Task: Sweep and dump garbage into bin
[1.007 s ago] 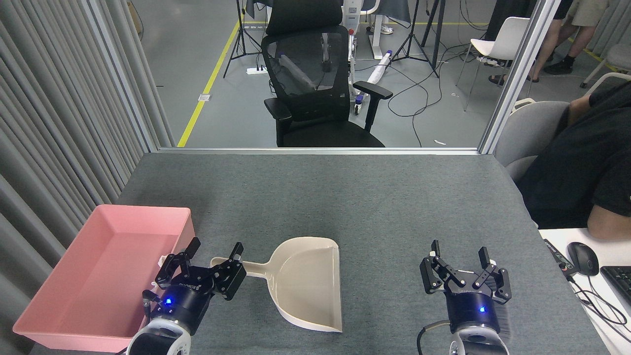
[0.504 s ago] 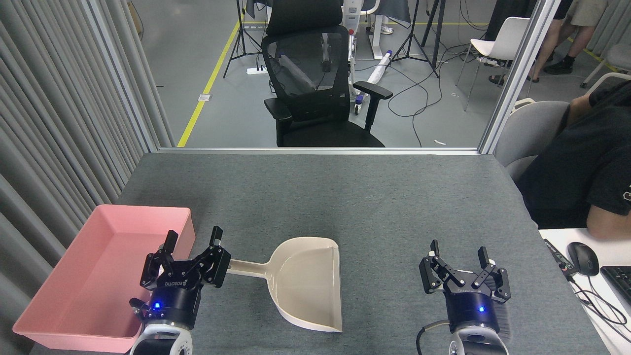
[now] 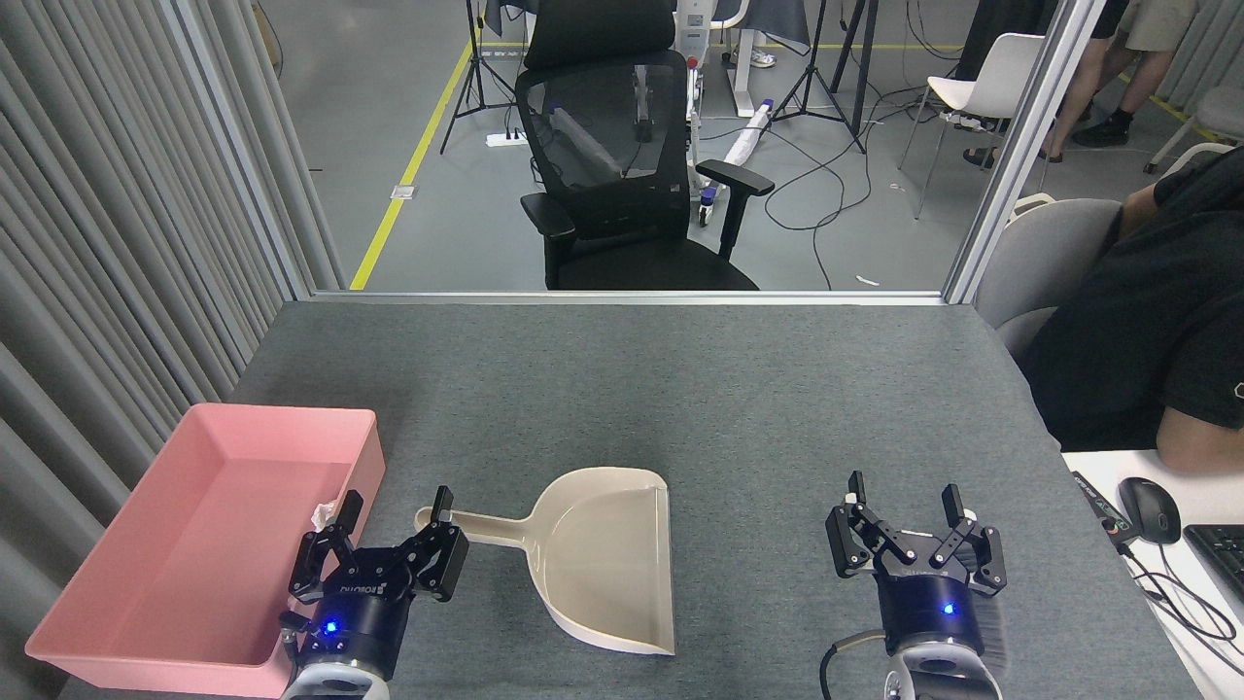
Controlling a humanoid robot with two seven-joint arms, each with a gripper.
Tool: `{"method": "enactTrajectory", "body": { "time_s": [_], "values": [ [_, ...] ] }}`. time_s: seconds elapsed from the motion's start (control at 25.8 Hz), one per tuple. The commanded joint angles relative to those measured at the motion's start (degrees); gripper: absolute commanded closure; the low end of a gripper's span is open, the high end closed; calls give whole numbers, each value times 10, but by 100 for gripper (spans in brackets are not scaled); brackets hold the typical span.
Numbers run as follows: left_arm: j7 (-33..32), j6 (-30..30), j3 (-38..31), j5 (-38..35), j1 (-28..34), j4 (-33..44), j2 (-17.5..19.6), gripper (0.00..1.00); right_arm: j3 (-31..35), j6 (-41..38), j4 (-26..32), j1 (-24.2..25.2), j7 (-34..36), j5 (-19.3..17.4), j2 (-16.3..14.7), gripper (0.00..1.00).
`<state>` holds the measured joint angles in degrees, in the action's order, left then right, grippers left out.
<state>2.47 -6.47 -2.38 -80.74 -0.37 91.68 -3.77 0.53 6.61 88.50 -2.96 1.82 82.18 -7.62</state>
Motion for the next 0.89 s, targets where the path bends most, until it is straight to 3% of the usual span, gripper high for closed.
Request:
{"method": "enactTrajectory", "body": {
  "time_s": [0.0, 0.35, 0.54, 0.85],
  "values": [
    [0, -1, 0, -3, 2, 0, 0, 1, 0, 0, -4, -1, 4, -2, 1, 2],
    [2, -3, -1, -25, -6, -26, 11, 1, -44, -1, -27, 2, 11, -2, 6, 2],
    [2, -5, -2, -27, -14, -30, 39, 1, -47, -12, -20, 25, 18, -1, -1, 2],
    [1, -3, -3, -28, -30, -41, 42, 1, -46, -16, -20, 29, 21, -1, -1, 2]
  ]
}}
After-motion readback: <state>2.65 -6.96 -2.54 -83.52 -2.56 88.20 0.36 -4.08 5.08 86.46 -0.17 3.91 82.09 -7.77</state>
